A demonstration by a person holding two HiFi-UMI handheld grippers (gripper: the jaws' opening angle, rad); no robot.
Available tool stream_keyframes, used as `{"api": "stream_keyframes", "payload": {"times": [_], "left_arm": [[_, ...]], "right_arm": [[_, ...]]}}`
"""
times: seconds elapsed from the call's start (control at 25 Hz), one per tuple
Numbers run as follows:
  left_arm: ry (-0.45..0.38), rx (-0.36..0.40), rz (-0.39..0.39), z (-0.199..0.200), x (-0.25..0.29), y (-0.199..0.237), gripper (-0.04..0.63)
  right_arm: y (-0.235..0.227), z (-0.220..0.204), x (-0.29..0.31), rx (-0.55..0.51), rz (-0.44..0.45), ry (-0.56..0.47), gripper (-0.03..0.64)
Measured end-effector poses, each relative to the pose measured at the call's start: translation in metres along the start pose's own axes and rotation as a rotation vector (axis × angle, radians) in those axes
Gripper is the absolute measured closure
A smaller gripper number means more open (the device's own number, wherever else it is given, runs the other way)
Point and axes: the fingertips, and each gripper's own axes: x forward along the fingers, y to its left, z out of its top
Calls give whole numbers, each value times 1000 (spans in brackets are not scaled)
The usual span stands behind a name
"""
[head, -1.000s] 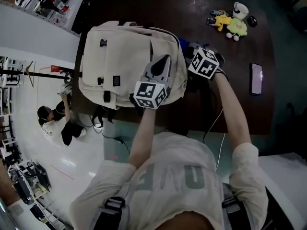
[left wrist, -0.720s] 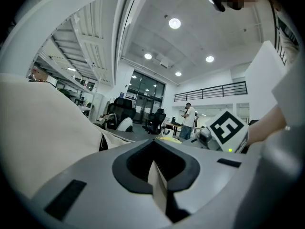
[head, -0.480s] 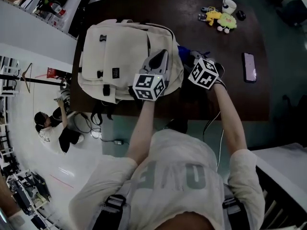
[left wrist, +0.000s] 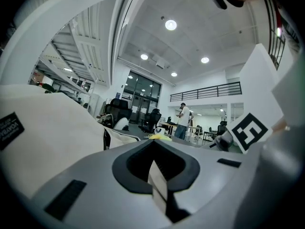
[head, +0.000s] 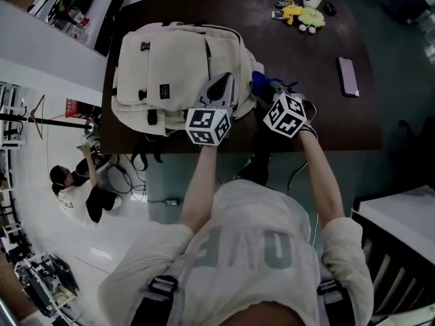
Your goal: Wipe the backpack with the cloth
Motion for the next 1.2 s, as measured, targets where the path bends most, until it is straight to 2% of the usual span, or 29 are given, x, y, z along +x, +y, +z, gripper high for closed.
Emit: {"api": "stream_keyframes", "payload": {"times": [0.24, 0.48, 0.8, 0.88, 0.96, 1.08, 1.2], "left_arm": [[12, 3, -17, -7, -13, -8, 591], [16, 1, -24, -10, -17, -10, 591], [0, -12, 2, -2, -17, 2, 591], [-5, -10, 15, 3, -15, 5, 591], [-13, 2, 33, 14, -11, 8, 591], [-41, 15, 59, 32, -5, 18, 591], [-77, 12, 86, 53, 7, 33, 591]], "right_arm": [[28, 1, -10, 47, -29, 8, 578], [74, 15, -4, -10, 61, 2, 578], [86, 20, -4, 37, 105, -38, 578], [78, 21, -11, 47, 99, -61, 578], [54, 22, -23, 71, 57, -92, 578], [2, 21, -36, 94, -27, -123, 578], [-57, 23, -42, 65, -93, -131, 578]]}}
